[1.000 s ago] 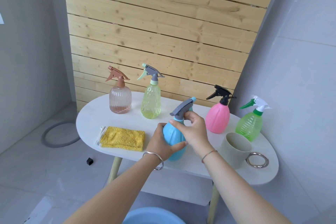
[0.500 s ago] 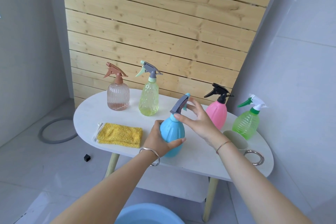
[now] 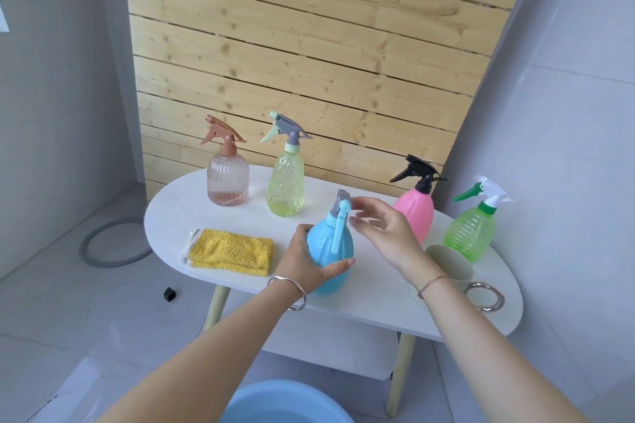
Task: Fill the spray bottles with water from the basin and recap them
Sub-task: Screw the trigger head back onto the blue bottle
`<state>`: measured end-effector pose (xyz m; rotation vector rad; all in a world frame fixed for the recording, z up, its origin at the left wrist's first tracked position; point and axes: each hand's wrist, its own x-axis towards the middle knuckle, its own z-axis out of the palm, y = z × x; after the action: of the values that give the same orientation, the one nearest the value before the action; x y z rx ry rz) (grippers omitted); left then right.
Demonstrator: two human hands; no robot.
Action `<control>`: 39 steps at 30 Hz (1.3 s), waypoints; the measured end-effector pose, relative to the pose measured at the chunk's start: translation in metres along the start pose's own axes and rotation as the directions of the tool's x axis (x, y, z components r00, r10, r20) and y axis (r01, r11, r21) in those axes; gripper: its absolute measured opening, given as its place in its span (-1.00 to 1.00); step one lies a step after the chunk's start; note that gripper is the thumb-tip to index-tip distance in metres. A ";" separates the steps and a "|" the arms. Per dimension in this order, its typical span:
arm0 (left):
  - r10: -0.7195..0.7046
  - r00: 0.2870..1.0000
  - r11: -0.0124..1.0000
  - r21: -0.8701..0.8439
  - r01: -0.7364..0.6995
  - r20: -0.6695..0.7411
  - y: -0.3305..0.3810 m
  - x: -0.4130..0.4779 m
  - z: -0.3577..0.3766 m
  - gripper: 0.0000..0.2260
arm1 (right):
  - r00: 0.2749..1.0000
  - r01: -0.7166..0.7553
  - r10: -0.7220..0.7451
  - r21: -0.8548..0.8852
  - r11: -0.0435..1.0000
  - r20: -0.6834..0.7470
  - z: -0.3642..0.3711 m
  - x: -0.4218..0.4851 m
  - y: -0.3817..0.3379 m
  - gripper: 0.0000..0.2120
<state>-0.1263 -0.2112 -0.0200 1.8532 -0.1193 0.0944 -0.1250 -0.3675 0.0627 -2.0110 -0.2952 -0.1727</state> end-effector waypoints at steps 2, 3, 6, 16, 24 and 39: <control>0.002 1.000 1.000 0.001 -0.002 0.005 -0.002 0.002 0.000 -0.31 | 0.982 -0.061 0.055 0.027 0.998 0.182 0.007 0.008 0.005 -0.71; 0.004 1.000 1.000 0.005 -0.004 0.006 -0.001 0.002 0.001 -0.32 | 0.969 -0.088 0.074 0.049 0.995 0.234 0.010 0.010 0.006 -0.72; 0.007 1.000 1.000 0.011 -0.007 0.013 -0.003 0.003 0.000 -0.35 | 0.980 -0.054 0.034 0.097 0.994 0.197 0.018 0.013 0.007 -0.77; -0.020 0.958 0.988 0.153 -0.025 0.286 0.009 0.014 -0.023 -0.39 | 0.993 0.015 -0.030 0.137 0.990 0.111 0.022 0.005 0.010 -0.76; -0.017 0.949 0.996 0.086 -0.011 0.314 -0.001 0.018 -0.023 -0.40 | 0.996 0.082 -0.088 0.171 0.982 0.025 0.024 0.002 0.015 -0.82; -0.051 0.942 0.992 0.123 0.010 0.333 0.002 0.030 -0.048 -0.16 | 0.983 0.002 0.041 0.231 0.973 -0.182 0.026 0.014 0.010 -0.83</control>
<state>-0.0965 -0.1671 -0.0011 1.9769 -0.3279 -0.2438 -0.1086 -0.3469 0.0464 -1.7530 -0.1686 -0.2981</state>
